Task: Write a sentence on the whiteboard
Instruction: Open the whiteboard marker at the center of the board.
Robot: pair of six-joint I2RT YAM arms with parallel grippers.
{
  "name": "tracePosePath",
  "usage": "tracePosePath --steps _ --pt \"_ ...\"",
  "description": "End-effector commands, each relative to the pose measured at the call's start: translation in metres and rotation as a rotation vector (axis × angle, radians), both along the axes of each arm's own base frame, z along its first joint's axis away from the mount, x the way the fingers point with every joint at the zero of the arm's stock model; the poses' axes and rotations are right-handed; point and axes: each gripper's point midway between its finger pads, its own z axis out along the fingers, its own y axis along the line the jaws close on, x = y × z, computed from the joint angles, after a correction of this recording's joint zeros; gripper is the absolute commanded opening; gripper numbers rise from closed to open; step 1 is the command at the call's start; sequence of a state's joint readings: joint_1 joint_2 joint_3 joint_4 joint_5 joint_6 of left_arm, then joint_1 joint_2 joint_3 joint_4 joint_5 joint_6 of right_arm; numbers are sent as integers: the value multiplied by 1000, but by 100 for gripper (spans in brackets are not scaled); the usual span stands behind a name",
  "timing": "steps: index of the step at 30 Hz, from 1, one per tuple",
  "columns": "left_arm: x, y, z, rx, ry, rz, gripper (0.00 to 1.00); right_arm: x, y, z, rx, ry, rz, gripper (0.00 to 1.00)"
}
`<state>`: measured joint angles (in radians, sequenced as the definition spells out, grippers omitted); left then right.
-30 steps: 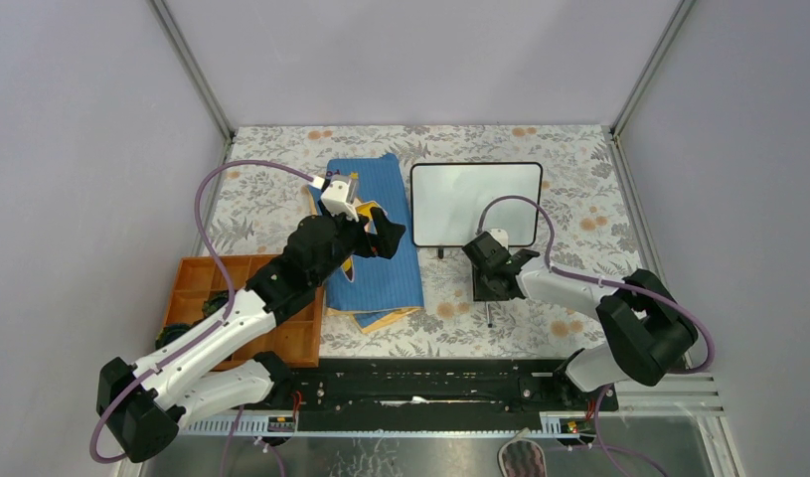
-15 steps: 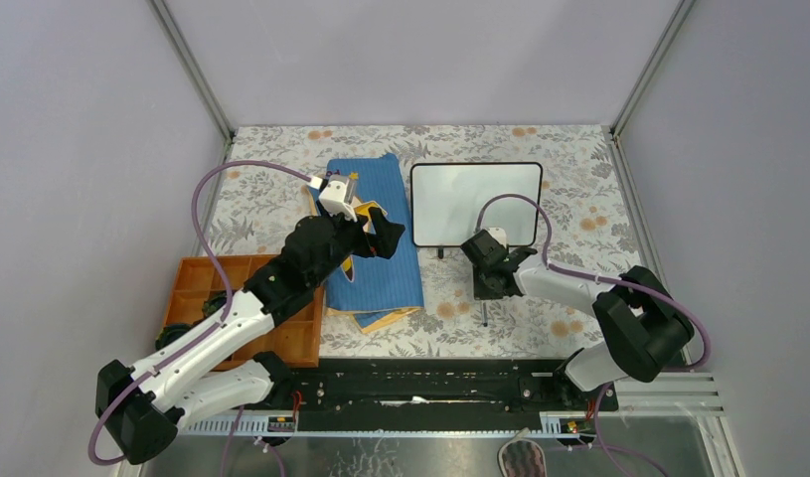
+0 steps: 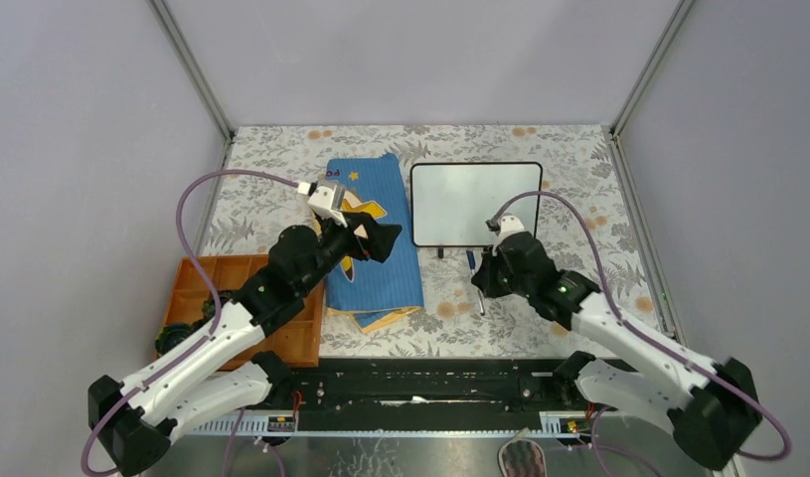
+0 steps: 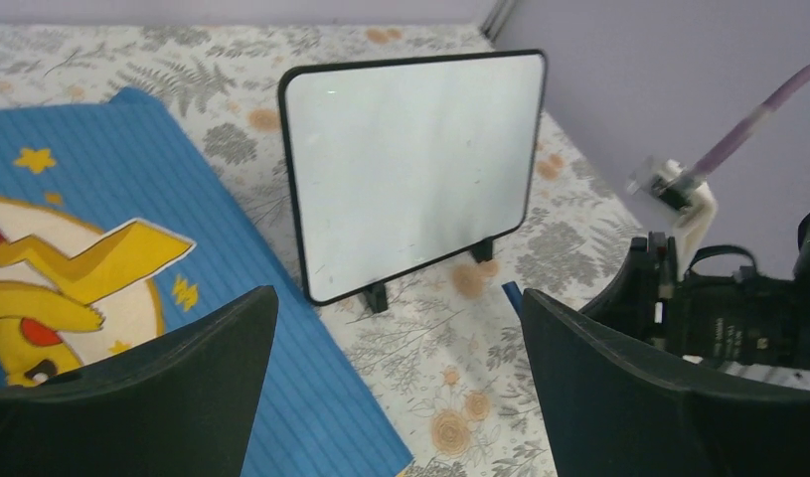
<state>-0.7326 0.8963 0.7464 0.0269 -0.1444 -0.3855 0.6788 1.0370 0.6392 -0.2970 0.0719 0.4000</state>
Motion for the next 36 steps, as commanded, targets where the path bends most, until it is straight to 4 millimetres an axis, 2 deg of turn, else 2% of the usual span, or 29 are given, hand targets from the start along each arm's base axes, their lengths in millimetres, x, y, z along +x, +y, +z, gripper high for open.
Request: tracePosePath --steps 1,5,8,12,16,20,26,36 --pt "-18 -10 48 -152 -170 -106 99 -6 35 88 221 -237 234 0" --pt "-44 -31 90 -261 -195 -283 99 -16 51 149 375 -395 347 0" --pt "-58 -50 108 -277 -156 -421 99 -19 61 177 437 -438 397 0" --pt "-72 -68 116 -313 -125 -547 99 -21 74 210 548 -512 443 0" --pt "-70 -74 117 -332 -87 -560 99 -27 84 237 640 -559 494 0" --pt "-71 -82 119 -330 -46 -600 97 -27 85 245 646 -579 501 0" --pt "-59 -87 105 -316 21 -556 92 -29 85 252 655 -594 510 0" --pt "-55 -94 106 -329 53 -569 73 -30 88 253 666 -580 525 0"
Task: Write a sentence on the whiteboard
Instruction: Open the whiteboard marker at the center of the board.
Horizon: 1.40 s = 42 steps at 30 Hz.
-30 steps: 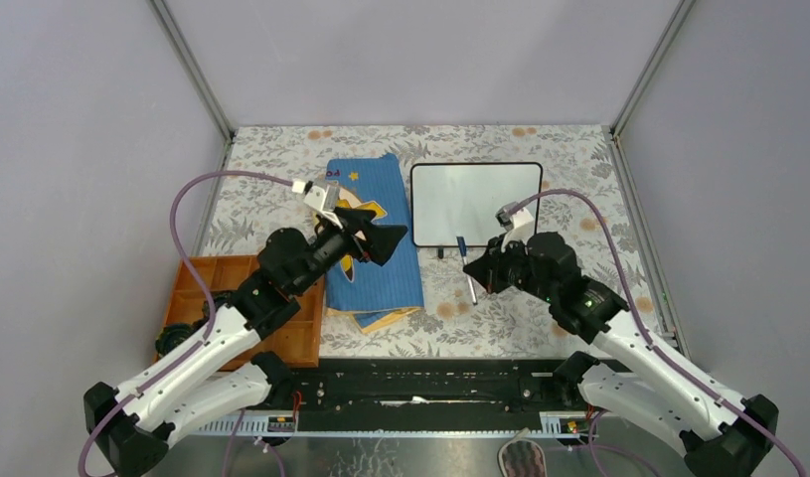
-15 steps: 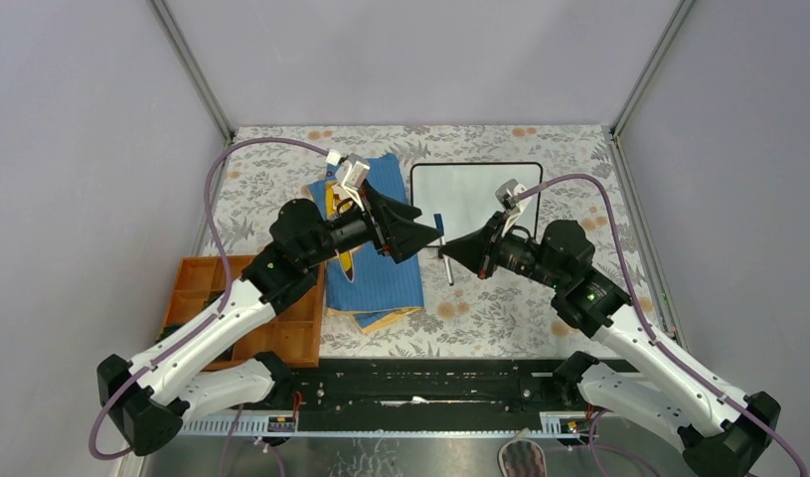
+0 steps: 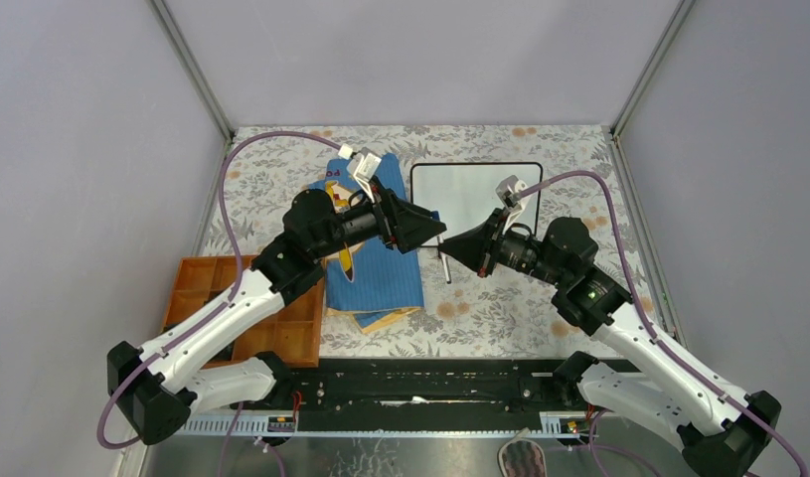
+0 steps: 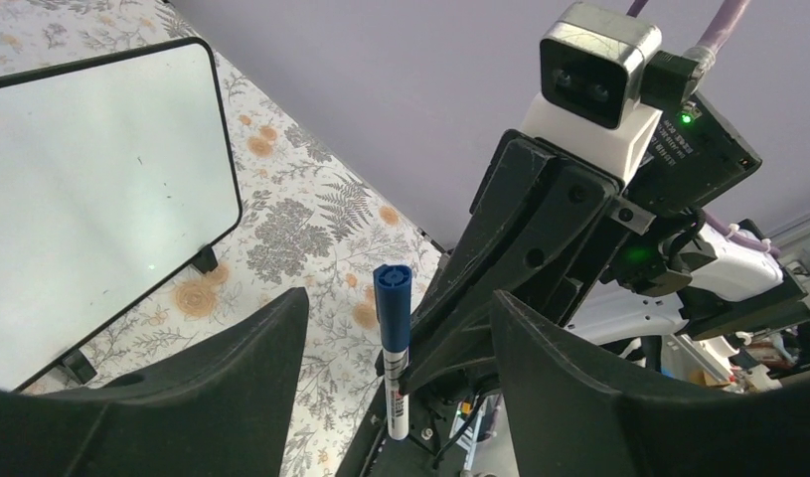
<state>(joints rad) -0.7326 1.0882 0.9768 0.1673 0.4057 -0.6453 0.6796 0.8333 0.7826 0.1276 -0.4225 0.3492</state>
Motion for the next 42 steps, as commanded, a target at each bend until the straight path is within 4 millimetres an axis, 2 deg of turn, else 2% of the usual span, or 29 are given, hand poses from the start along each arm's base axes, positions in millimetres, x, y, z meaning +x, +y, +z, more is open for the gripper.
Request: tracePosePath --steps 1,6,16,25,31,34,37,38,39,42 --pt "-5 -2 21 -38 -25 -26 71 -5 3 37 74 -77 34 0" --pt "-4 -5 22 -44 -21 -31 60 -5 4 36 73 -73 37 0" --pt "0 -10 15 -42 2 -41 51 -6 3 36 57 -78 39 0" --pt "0 -12 15 -49 5 -50 34 -7 3 33 48 -68 41 0" --pt "-4 -12 16 -64 4 -68 26 -8 3 32 47 -57 45 0" --pt "-5 -13 15 -71 5 -76 17 -9 3 32 48 -50 48 0" --pt "-6 -15 16 -76 3 -89 0 -8 4 31 45 -38 46 0" --pt "-7 -14 17 -78 1 -89 0 -8 3 31 46 -34 43 1" --pt "-7 -13 18 -79 -2 -88 0 -7 3 31 47 -27 38 12" --pt "-9 -9 23 -86 -23 -74 0 -9 3 33 62 0 39 57"
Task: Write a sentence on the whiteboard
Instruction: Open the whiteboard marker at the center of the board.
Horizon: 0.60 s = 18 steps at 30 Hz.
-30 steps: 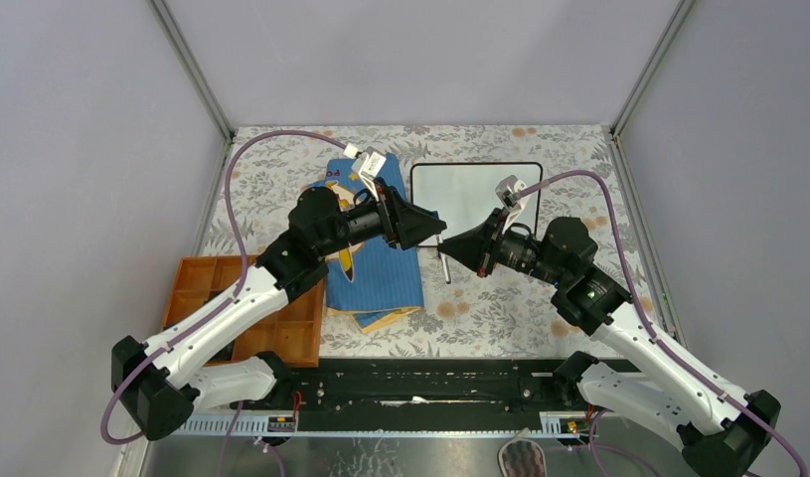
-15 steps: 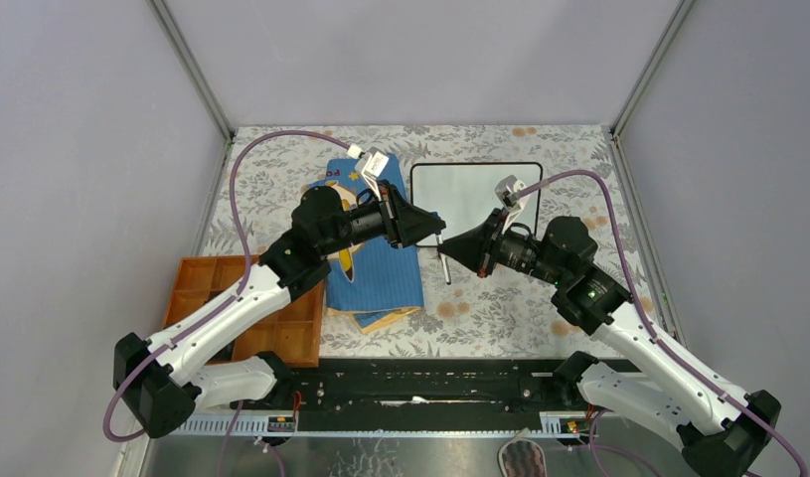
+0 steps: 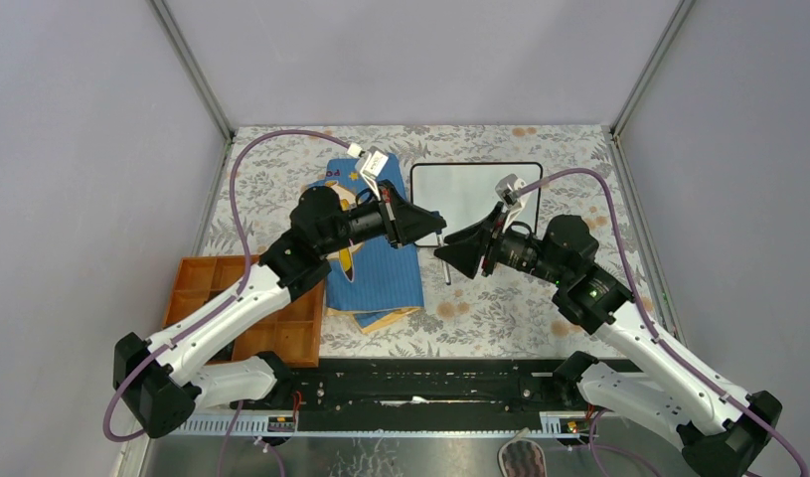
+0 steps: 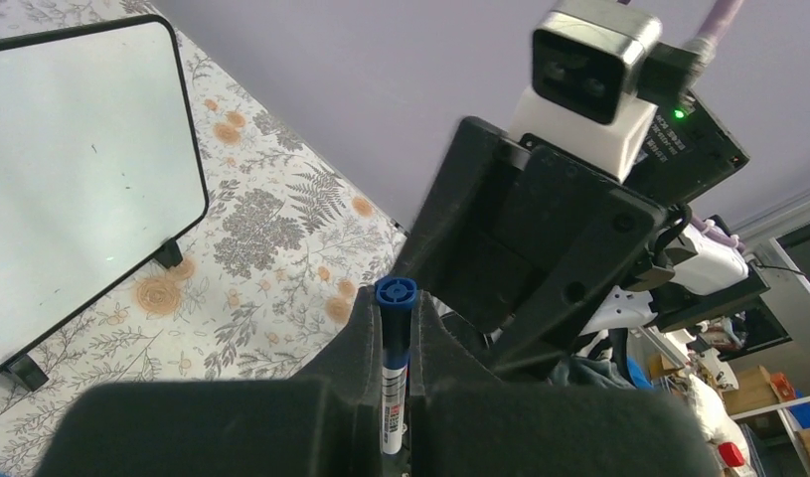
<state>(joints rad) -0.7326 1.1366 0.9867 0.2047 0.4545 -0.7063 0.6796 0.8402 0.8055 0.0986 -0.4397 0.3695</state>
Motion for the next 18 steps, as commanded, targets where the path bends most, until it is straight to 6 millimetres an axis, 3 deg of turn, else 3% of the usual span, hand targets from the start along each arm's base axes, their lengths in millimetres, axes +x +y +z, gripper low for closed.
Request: tracePosePath --steps 1,3,6,13,18 --pt "-9 4 29 -73 -85 -16 0 -7 2 31 67 -16 29 67" --pt "-14 7 37 -89 -113 -28 0 -12 5 31 77 12 54 80" --pt "-31 11 52 -119 -173 -85 0 -18 8 36 111 35 89 83" --pt "-55 27 75 -170 -284 -116 0 -38 17 69 266 33 226 73" --pt "-61 29 80 -183 -301 -131 0 -41 22 78 317 40 271 66"
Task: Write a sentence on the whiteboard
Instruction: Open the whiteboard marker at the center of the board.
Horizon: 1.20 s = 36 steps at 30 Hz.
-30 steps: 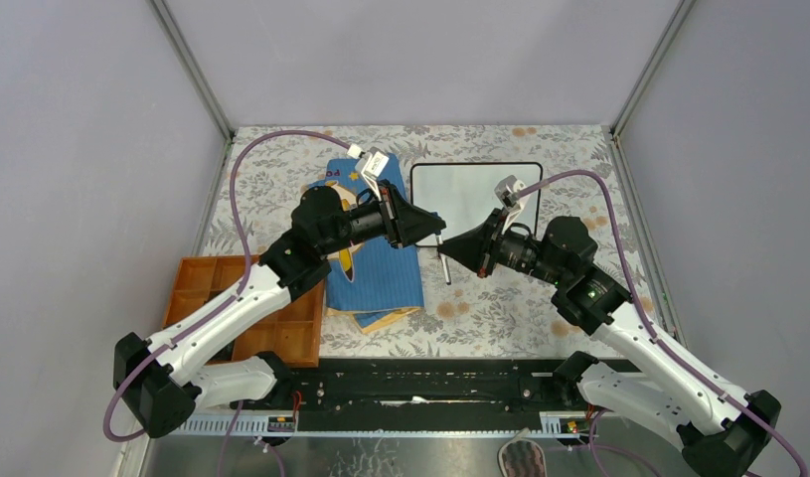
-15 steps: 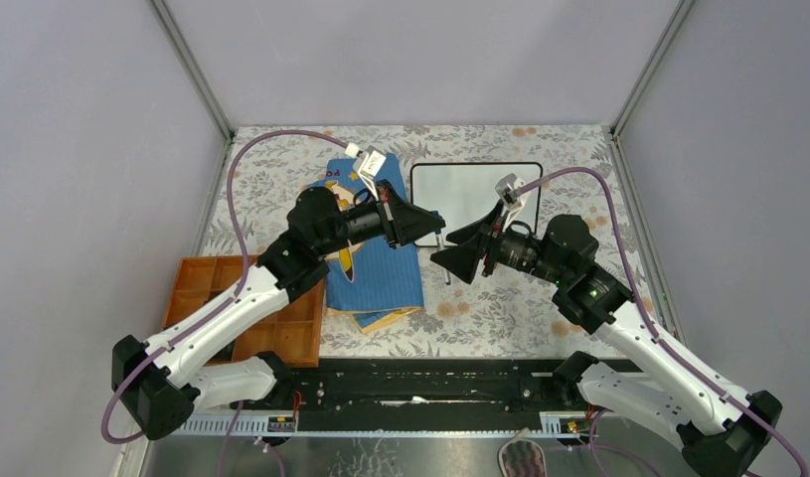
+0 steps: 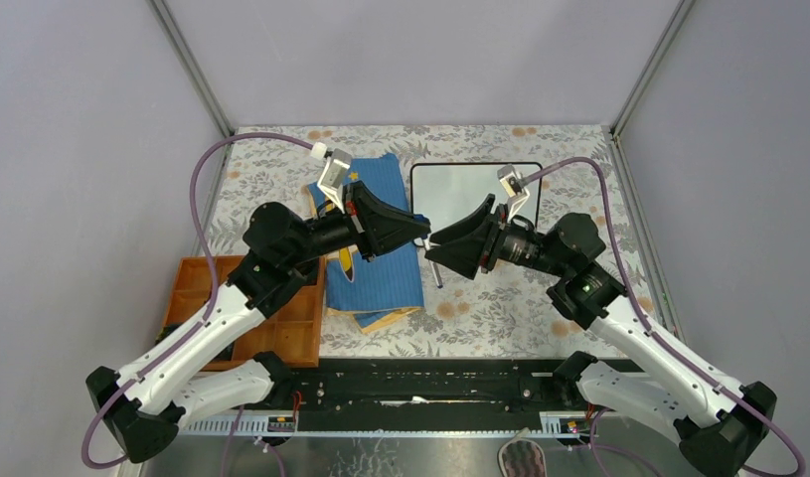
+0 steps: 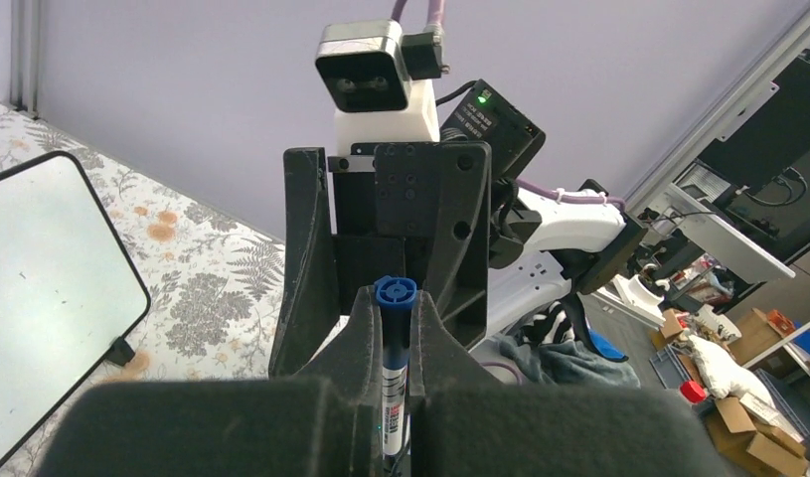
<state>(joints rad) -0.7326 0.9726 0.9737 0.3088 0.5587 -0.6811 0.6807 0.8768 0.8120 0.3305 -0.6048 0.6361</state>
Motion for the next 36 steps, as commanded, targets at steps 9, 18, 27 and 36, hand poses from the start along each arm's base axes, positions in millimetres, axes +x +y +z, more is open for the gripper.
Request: tracePosePath --steps 9,18,27,36 --pt "-10 2 13 -43 -74 -30 0 -15 8 37 161 -11 127 62" --pt "-10 4 17 -49 -80 -24 0 -17 12 35 163 10 166 51" --pt "-9 5 20 -52 -86 -11 0 -23 12 29 153 19 200 45" --pt "-7 10 26 -68 -85 23 0 -21 11 20 126 11 176 0"
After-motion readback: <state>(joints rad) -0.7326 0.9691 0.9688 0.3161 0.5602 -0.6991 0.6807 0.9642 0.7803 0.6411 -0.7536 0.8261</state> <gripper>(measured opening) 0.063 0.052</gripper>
